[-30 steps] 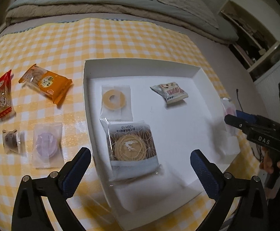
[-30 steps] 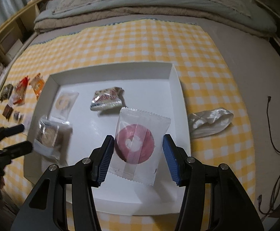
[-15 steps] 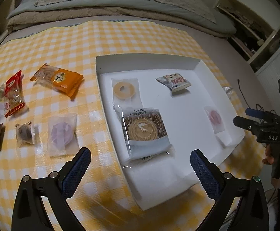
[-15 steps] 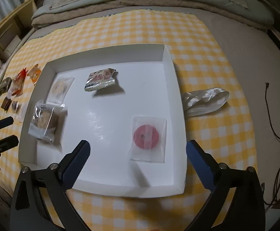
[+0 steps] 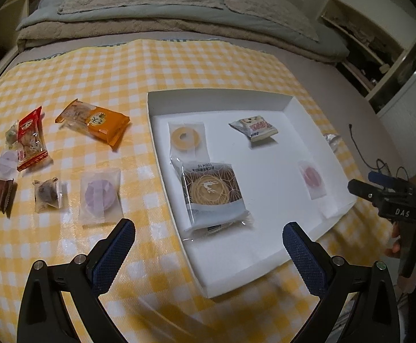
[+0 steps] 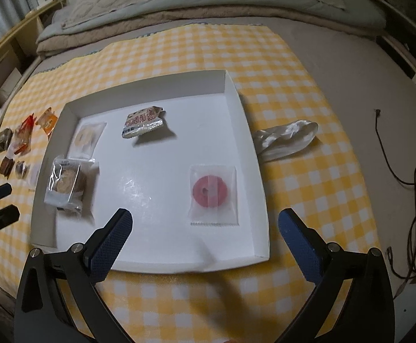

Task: Organize snacks
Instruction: 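Move both tools back over the remaining snacks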

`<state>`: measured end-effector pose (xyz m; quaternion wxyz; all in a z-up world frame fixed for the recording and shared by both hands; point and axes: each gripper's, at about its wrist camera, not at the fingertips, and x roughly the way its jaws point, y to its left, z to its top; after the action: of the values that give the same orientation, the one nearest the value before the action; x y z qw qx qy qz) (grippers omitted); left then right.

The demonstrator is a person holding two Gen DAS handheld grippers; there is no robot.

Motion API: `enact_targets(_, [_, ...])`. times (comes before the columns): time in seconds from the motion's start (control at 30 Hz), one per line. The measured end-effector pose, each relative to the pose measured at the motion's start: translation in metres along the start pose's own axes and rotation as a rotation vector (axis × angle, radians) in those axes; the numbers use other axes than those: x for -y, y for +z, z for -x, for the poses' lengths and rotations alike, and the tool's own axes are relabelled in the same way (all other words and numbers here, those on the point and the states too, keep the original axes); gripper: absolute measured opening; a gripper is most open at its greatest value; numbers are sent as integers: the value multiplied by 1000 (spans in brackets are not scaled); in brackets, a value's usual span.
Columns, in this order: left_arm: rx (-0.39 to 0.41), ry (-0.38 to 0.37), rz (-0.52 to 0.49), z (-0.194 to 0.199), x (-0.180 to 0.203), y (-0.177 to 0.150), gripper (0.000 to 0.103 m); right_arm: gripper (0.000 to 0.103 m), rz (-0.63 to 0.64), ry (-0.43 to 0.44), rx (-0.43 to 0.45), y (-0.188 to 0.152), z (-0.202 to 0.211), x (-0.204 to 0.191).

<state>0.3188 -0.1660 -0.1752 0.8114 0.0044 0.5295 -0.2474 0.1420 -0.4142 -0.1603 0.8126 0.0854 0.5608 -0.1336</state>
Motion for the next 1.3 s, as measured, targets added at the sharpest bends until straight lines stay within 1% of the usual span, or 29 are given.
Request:
enact_targets(0.07, [5,6,-11,5,0,-1,103,103,11,-12,13,-2,5,-3])
enact_targets(0.3, [39,20,-16,27,-7,-1,103,103,23,22,53,-1,24,-22])
enact_targets(0.4, [58,22,-15,40,-15,1,103,103,21,38,86,1,34,-34])
enact_targets(0.63, [109,39,1,71,-40,2,103,103,54,66,119,11,43,-65])
enact_targets(0.87, [141,81,11,97,-67,-1,103,103,92,116,147,22,51,-103])
enact_targets(1.03, [154,121,41,114,-95,-5,103,103,117,150,157,27,53,-132])
enact_targets(1.13, [160,145,39,124,-110,-7,103,103,131,170,163,31,52,-149])
enact_targets(1.3, [165,189,30,133,-132,-10,103,103,146,200,146,36,43,-177])
